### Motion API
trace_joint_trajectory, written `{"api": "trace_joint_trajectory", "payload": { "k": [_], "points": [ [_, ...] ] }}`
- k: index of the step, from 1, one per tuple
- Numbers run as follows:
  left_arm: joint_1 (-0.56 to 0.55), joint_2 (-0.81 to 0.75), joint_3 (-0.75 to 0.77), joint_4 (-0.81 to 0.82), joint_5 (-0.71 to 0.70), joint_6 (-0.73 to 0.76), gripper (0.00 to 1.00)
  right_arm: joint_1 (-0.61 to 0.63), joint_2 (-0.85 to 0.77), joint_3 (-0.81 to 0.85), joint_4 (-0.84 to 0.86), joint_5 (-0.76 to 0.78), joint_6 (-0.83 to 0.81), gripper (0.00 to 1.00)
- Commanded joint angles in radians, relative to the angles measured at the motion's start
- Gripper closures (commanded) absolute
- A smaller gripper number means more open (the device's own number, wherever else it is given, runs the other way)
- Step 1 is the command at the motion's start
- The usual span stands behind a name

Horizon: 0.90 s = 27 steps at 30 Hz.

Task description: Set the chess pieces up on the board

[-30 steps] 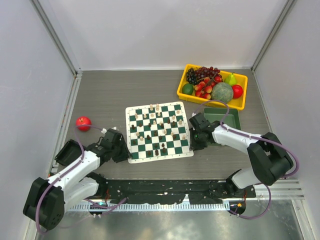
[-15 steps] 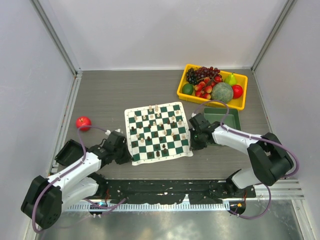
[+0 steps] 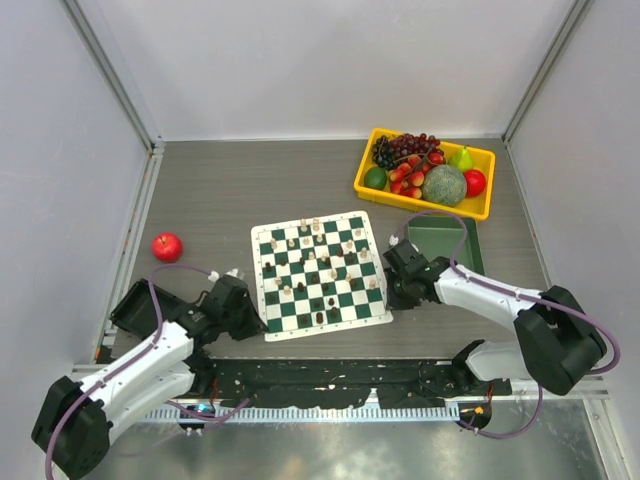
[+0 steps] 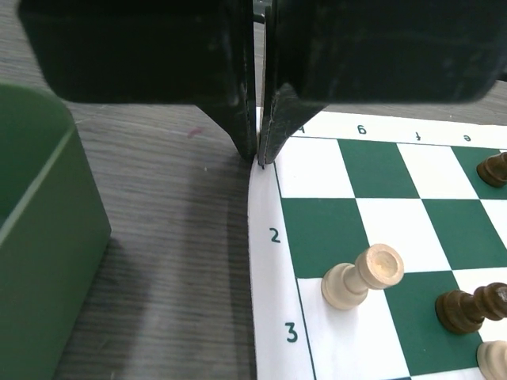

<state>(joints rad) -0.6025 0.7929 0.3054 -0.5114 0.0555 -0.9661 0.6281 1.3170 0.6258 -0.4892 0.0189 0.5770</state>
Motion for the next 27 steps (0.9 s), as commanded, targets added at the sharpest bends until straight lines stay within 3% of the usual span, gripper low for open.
{"api": "trace_joint_trajectory", "payload": {
  "k": [1,18,27],
  "points": [
    [-0.01,-0.046,-0.026,-0.105,0.003,-0.014,0.99,0.013,-0.033,-0.041,-0.103,0.053,0.026,0.95],
    [-0.028,-0.113,-0.065,-0.167,0.03,-0.049,0.99,0.192,-0.078,-0.089,-0.173,0.084,0.248,0.95],
    [-0.039,-0.173,-0.066,-0.252,0.014,-0.059,0.99,0.202,-0.124,-0.084,-0.239,0.131,0.276,0.95]
  ]
}}
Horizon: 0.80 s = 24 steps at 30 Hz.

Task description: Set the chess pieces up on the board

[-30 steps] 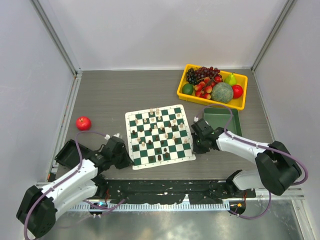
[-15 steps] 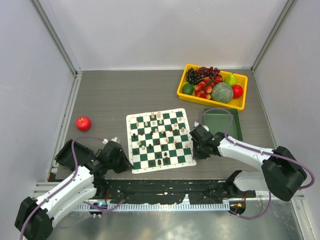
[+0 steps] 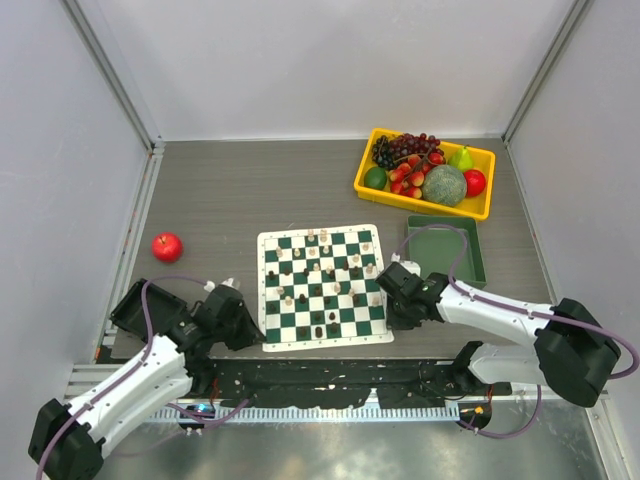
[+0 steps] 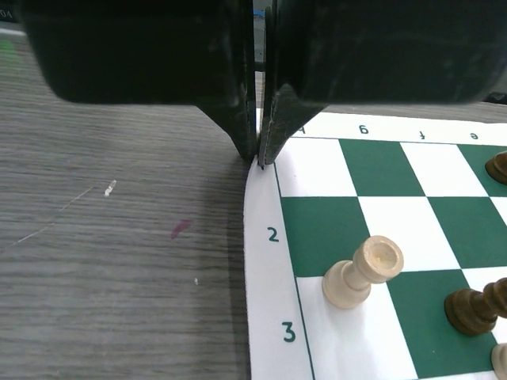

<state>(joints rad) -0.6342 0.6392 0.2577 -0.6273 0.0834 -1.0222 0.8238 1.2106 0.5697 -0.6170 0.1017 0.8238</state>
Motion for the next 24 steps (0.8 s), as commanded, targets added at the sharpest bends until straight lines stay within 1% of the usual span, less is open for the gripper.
{"api": "trace_joint_trajectory", "payload": {
  "k": [1,6,7,8,10,11,12,13,16,18,21,23,24],
  "points": [
    [-0.005,-0.027,-0.02,-0.147,-0.017,-0.004,0.99,0.006,-0.017,-0.028,-0.112,0.049,0.029,0.95],
    [-0.005,-0.05,-0.026,-0.164,-0.013,-0.007,0.99,0.008,-0.01,-0.014,-0.121,0.058,0.034,0.95],
    [-0.005,-0.05,-0.025,-0.164,-0.011,-0.006,0.97,0.006,-0.011,-0.01,-0.128,0.067,0.032,0.93],
    [-0.005,-0.05,-0.023,-0.167,-0.014,-0.006,0.91,0.006,-0.014,0.002,-0.135,0.073,0.028,0.92],
    [-0.007,-0.052,-0.012,-0.173,-0.02,-0.007,0.74,0.006,-0.017,0.033,-0.15,0.085,0.002,0.84],
    [-0.005,-0.055,0.0,-0.179,-0.025,-0.004,0.67,0.006,-0.019,0.045,-0.159,0.087,-0.012,0.79],
    [-0.007,-0.061,0.009,-0.189,-0.031,-0.004,0.64,0.008,-0.023,0.077,-0.168,0.085,-0.04,0.75],
    [-0.007,-0.065,0.023,-0.198,-0.039,-0.001,0.61,0.006,-0.025,0.091,-0.181,0.092,-0.043,0.68],
    [-0.007,-0.084,0.054,-0.227,-0.074,0.004,0.52,0.006,-0.039,0.182,-0.23,0.108,-0.086,0.57],
    [-0.005,-0.095,0.066,-0.236,-0.074,-0.001,0.49,0.006,-0.042,0.237,-0.259,0.122,-0.109,0.54],
    [-0.005,-0.104,0.104,-0.247,-0.074,-0.003,0.47,0.006,-0.04,0.32,-0.265,0.138,-0.156,0.51],
    [-0.005,-0.108,0.147,-0.273,-0.135,0.01,0.45,0.006,-0.005,0.393,-0.245,0.145,-0.199,0.49],
    [-0.005,-0.11,0.172,-0.285,-0.164,0.02,0.43,0.006,0.015,0.451,-0.219,0.142,-0.234,0.47]
  ]
}}
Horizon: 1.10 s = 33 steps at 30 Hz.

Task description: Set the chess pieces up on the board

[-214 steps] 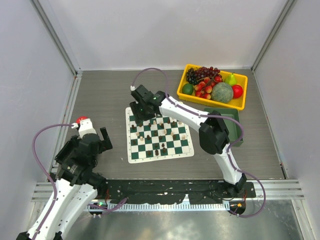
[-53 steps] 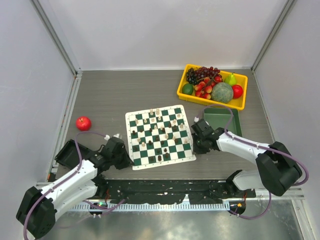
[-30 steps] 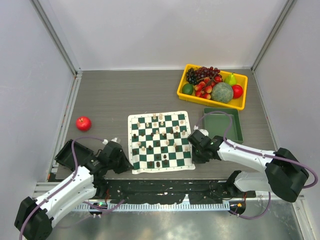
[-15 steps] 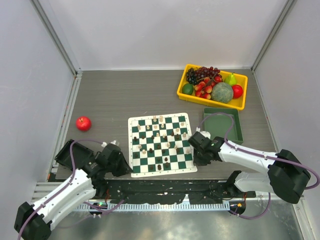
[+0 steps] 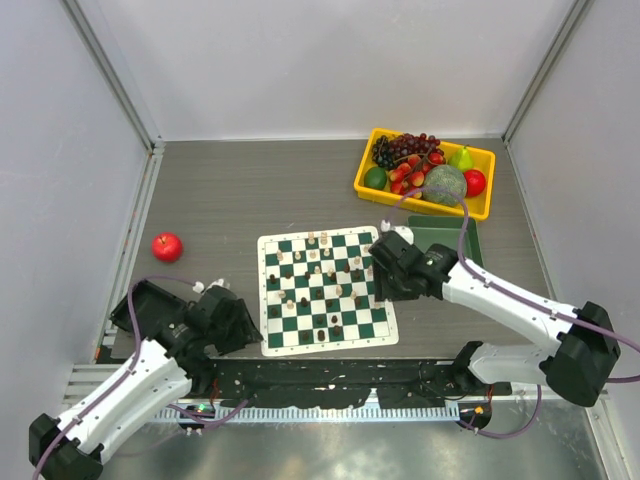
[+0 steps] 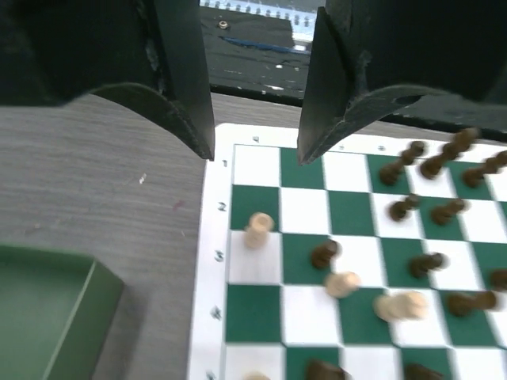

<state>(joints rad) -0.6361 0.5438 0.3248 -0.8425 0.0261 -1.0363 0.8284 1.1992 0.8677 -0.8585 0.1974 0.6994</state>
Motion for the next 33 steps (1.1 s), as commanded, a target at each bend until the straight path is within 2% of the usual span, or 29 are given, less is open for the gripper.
{"api": "trace_joint_trajectory", "payload": {
  "k": [1,6,8,10,12,17,20,27,33],
  "points": [
    [-0.004,-0.015,0.138,-0.081,-0.132,0.045,0.39,0.003,0.077,0.19,0.035,0.045,-0.127,0.47],
    [-0.002,0.028,0.307,-0.144,-0.299,0.171,0.2,0.003,0.333,0.515,0.078,-0.016,-0.236,0.47],
    [-0.002,0.067,0.376,-0.197,-0.389,0.214,0.09,0.017,0.436,0.621,0.085,-0.05,-0.259,0.47],
    [0.018,0.09,0.407,-0.214,-0.451,0.255,0.03,0.043,0.528,0.704,0.09,-0.076,-0.274,0.47],
    [0.062,0.107,0.43,-0.21,-0.451,0.306,0.0,0.072,0.594,0.757,0.128,-0.09,-0.297,0.46],
    [0.255,0.082,0.412,-0.126,-0.312,0.433,0.0,0.074,0.81,1.011,0.083,-0.133,-0.339,0.44],
    [0.326,0.067,0.408,-0.104,-0.267,0.502,0.01,0.075,0.914,1.108,0.052,-0.131,-0.357,0.43],
    [0.366,0.076,0.379,-0.073,-0.233,0.538,0.01,0.075,1.042,1.267,0.026,-0.181,-0.359,0.43],
    [0.368,0.084,0.372,-0.06,-0.238,0.545,0.0,0.078,1.119,1.334,0.012,-0.184,-0.359,0.49]
  ]
}}
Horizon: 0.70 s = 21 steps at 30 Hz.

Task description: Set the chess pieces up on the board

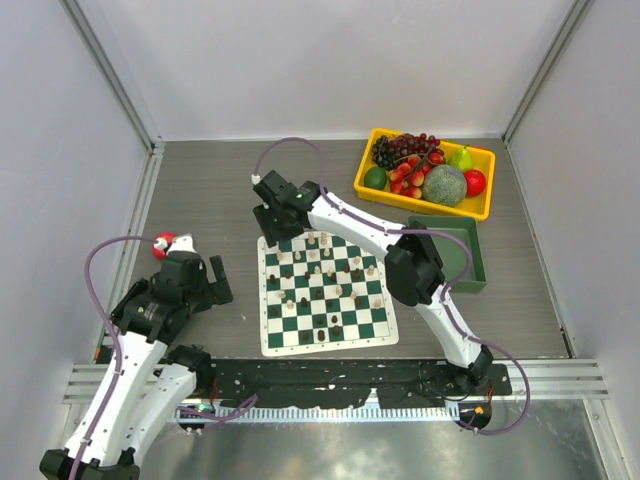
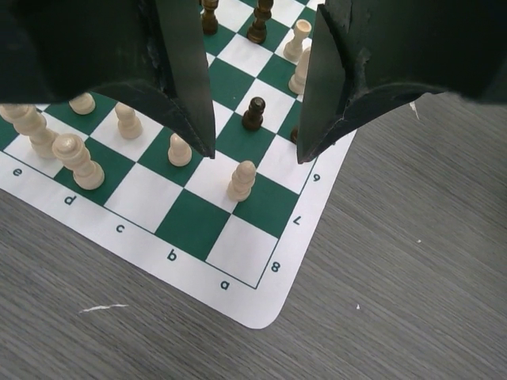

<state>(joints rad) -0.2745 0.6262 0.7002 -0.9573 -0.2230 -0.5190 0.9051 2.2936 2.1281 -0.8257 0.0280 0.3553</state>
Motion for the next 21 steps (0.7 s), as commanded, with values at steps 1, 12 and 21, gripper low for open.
{"api": "trace_joint_trajectory", "payload": {
  "k": [1,12,21],
  "points": [
    [0.006,0.003,-0.007,0.058,0.01,0.028,0.0,0.002,0.038,0.085,-0.03,-0.014,-0.016,0.51],
    [0.006,0.009,-0.013,0.055,-0.029,0.017,0.0,0.011,0.089,0.092,-0.053,-0.051,-0.012,0.55],
    [0.006,0.006,-0.013,0.057,-0.032,0.017,0.0,0.009,0.122,0.122,-0.046,-0.037,-0.015,0.61]
  ]
}}
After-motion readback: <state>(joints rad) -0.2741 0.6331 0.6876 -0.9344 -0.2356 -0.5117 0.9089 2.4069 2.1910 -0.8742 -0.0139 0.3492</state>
